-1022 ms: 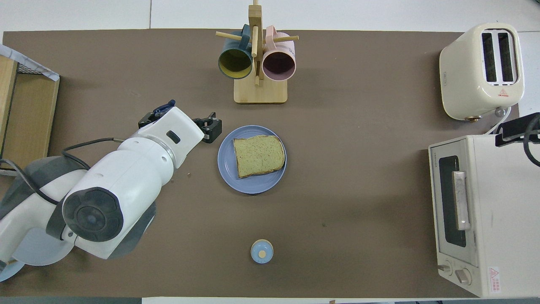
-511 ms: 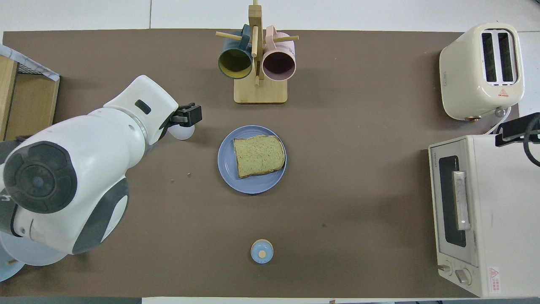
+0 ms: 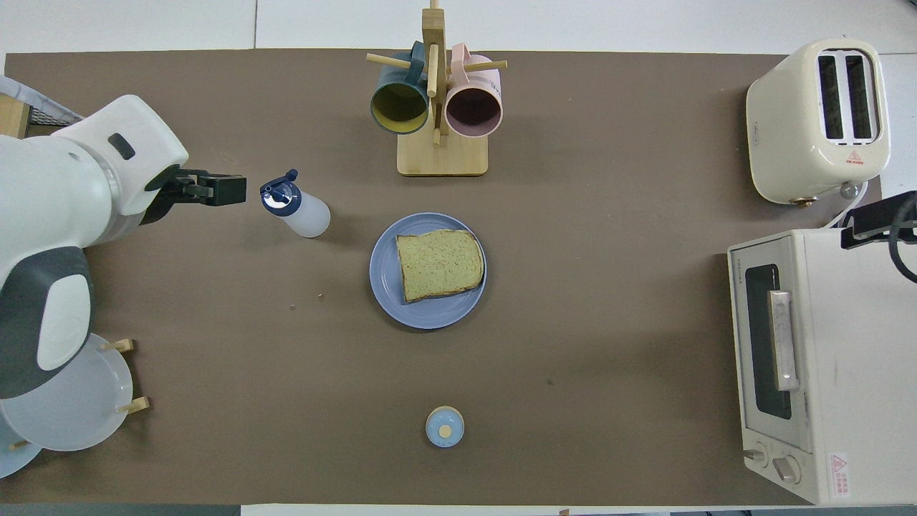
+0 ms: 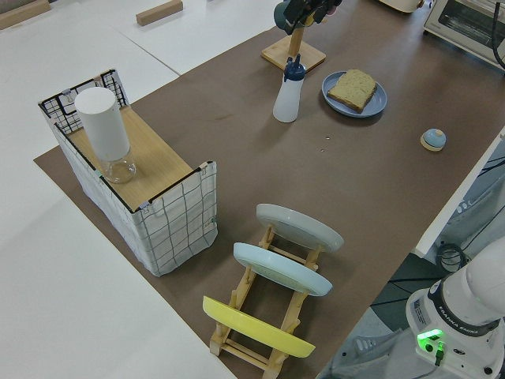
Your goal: Put bread on plate and add seasoning
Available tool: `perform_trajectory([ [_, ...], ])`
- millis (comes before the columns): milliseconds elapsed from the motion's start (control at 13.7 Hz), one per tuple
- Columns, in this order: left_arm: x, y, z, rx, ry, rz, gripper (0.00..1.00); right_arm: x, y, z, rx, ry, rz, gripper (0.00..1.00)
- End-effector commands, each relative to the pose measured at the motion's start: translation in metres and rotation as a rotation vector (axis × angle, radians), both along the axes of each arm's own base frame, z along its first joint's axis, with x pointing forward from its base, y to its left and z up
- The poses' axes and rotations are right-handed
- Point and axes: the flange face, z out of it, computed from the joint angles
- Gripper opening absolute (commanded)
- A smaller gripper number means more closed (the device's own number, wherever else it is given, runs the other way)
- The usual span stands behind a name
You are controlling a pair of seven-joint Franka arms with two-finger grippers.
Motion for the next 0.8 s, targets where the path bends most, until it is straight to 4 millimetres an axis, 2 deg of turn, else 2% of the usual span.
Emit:
perform_trajectory([
  [0,0.005,0.040,-0.001,0.023,0.066,-0.038,1.00,-0.005,0.000,0.003,-0.009,0.004,0.014,1.00],
  [146,0.001,0.064,-0.007,0.041,0.132,-0.047,1.00,-0.005,0.000,0.003,-0.009,0.004,0.015,1.00],
  [511,-0.010,0.073,-0.011,0.048,0.220,-0.032,1.00,-0.005,0.000,0.003,-0.009,0.004,0.015,1.00],
  [730,-0.012,0.070,0.002,0.055,0.259,-0.028,1.00,-0.005,0.000,0.003,-0.009,0.004,0.014,1.00],
])
